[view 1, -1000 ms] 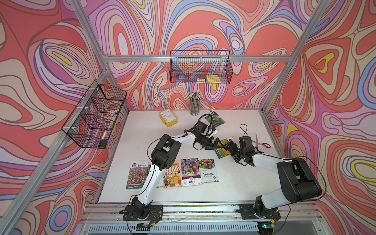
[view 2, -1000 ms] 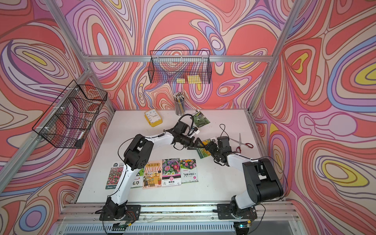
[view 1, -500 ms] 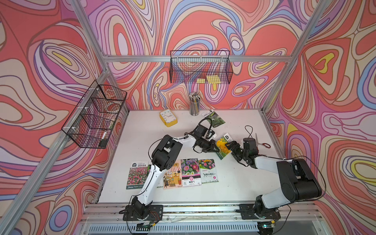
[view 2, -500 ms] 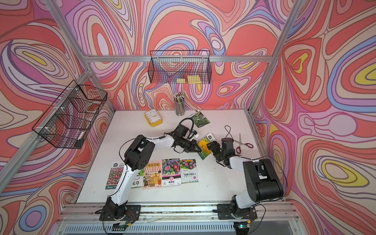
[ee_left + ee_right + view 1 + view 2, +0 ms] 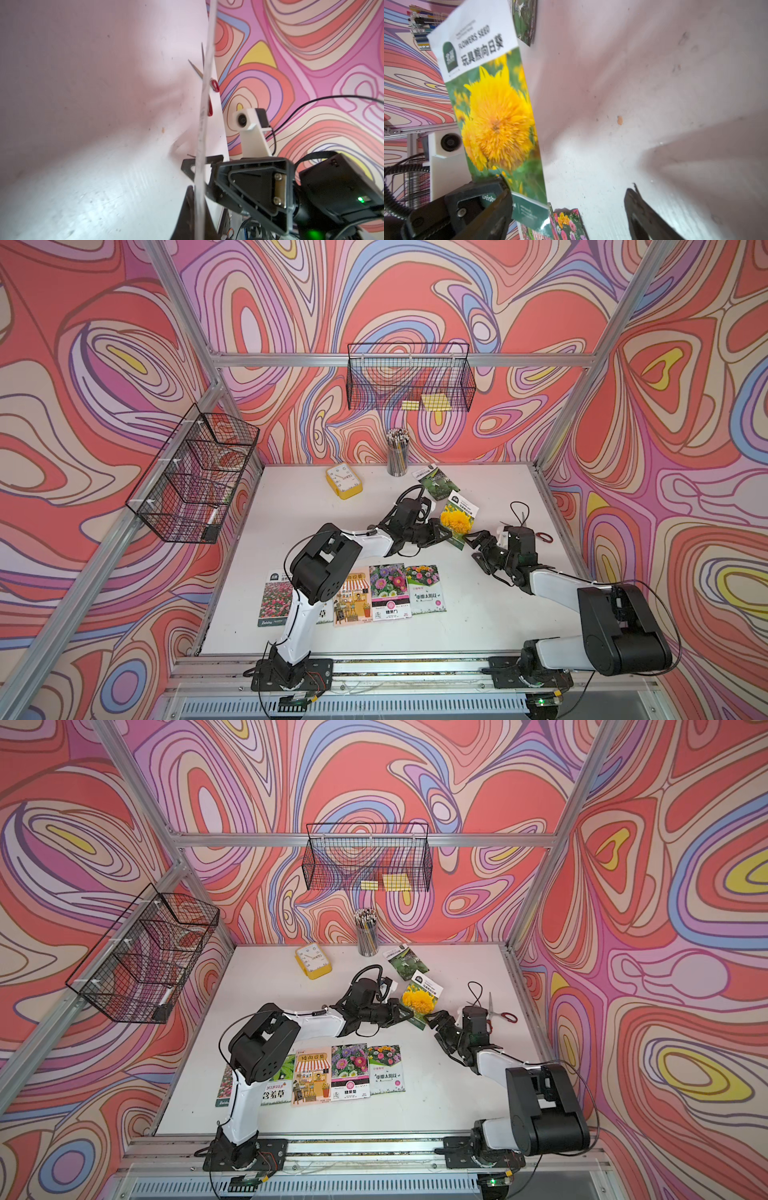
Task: Arrange the seed packets in a row
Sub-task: Pick up the seed packet from the center of the board.
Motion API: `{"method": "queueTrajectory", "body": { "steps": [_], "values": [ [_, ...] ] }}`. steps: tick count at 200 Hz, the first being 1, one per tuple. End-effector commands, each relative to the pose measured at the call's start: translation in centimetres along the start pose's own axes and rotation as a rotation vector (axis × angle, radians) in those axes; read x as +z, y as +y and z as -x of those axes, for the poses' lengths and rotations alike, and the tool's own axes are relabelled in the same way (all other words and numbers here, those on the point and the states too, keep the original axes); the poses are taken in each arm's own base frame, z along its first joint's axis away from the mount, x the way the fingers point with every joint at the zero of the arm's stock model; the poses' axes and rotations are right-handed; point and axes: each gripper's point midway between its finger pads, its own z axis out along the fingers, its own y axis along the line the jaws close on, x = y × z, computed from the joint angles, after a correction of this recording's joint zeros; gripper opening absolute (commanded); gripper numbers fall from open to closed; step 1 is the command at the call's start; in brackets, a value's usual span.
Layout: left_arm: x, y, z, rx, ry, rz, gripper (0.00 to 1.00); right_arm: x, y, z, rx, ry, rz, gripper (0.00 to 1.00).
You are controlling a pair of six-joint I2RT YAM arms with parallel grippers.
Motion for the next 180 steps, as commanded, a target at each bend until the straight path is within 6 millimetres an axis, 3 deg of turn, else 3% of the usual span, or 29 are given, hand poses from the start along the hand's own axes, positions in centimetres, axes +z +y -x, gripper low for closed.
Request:
{"method": "queueTrajectory", "body": {
  "steps": [1, 34, 51, 88, 97, 131, 153, 180],
  "values": [
    [-0.4, -2.2, 1.5, -0.048, -0.149, -0.071, 0.0, -0.4, 2.5, 0.3, 0.015, -0.005, 0.117, 0.83],
    [-0.2, -2.1, 0.9, -0.055, -0.175, -0.064, 0.0, -0.9, 4.5, 0.7, 0.034, -0.025, 0.243, 0.78],
    [0.1, -2.4, 0.5, -0.052, -0.164, -0.067, 0.0, -0.5, 4.7, 0.5, 0.054, -0.002, 0.269, 0.7],
    [0.1, -3.1, 0.0, -0.063, -0.177, -0.086, 0.0, -0.1, 4.1, 0.2, 0.108, 0.001, 0.319, 0.37],
    [0.1, -3.3, -0.2, -0.063, -0.189, -0.094, 0.0, -0.1, 4.0, 0.2, 0.117, 0.0, 0.329, 0.33],
    [0.6, -4.2, -0.8, -0.056, -0.179, -0.11, 0.0, -0.2, 4.4, 0.2, 0.123, -0.002, 0.363, 0.35],
    [0.7, -4.4, -0.9, -0.063, -0.189, -0.121, 0.0, 0.0, 4.4, 0.0, 0.113, 0.021, 0.353, 0.47],
    [0.2, -5.0, -0.6, -0.057, -0.204, -0.127, 0.0, 0.4, 3.1, -0.5, 0.107, 0.035, 0.284, 0.62]
  ]
}}
